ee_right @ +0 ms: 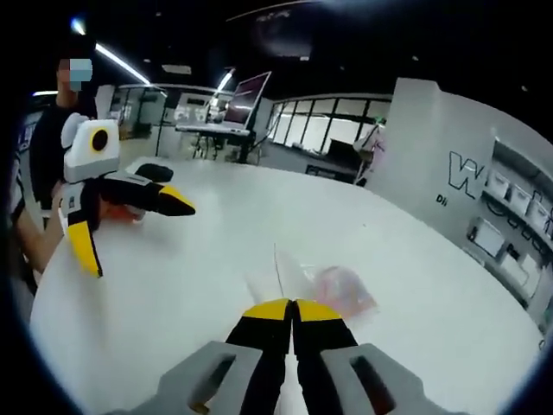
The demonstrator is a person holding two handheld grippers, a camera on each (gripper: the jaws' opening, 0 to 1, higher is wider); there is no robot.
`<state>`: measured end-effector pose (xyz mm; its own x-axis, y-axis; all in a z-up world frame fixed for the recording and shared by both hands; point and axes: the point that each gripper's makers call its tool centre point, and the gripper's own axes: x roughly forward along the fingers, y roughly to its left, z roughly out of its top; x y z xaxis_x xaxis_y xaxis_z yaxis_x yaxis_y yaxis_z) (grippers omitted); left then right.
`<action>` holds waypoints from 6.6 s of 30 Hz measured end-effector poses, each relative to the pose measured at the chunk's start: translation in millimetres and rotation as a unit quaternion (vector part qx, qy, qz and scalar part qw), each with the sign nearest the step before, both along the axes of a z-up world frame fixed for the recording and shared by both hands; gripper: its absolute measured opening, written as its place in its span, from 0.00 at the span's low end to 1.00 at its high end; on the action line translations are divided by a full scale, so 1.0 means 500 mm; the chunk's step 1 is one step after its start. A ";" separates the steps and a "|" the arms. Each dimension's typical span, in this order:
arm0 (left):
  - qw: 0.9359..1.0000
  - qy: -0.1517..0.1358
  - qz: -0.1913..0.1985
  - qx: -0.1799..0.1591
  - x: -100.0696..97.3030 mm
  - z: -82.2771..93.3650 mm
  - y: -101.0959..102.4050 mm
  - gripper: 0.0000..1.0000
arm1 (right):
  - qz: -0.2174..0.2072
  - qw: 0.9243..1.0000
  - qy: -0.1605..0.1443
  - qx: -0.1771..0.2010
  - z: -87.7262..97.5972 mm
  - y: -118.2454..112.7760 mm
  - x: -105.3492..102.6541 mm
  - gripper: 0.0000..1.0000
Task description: Open the resealable bag by pulling the two sides of the seal apart until the entire bag opening is separated and visibly accessible.
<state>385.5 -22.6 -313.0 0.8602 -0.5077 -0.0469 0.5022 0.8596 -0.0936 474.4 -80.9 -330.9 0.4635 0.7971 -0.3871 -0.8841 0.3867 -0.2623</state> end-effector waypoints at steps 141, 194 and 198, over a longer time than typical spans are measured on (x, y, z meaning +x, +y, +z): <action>0.991 0.076 -0.024 -0.109 0.082 0.023 -0.034 0.52 | 0.021 0.988 0.098 0.114 0.052 0.004 -0.028 0.00; 0.989 0.097 -0.053 -0.103 0.108 0.007 -0.061 0.27 | 0.027 0.988 0.100 0.117 0.058 0.009 -0.037 0.00; 0.987 0.103 -0.056 -0.107 0.110 0.004 -0.061 0.26 | 0.027 0.988 0.099 0.118 0.061 0.007 -0.037 0.00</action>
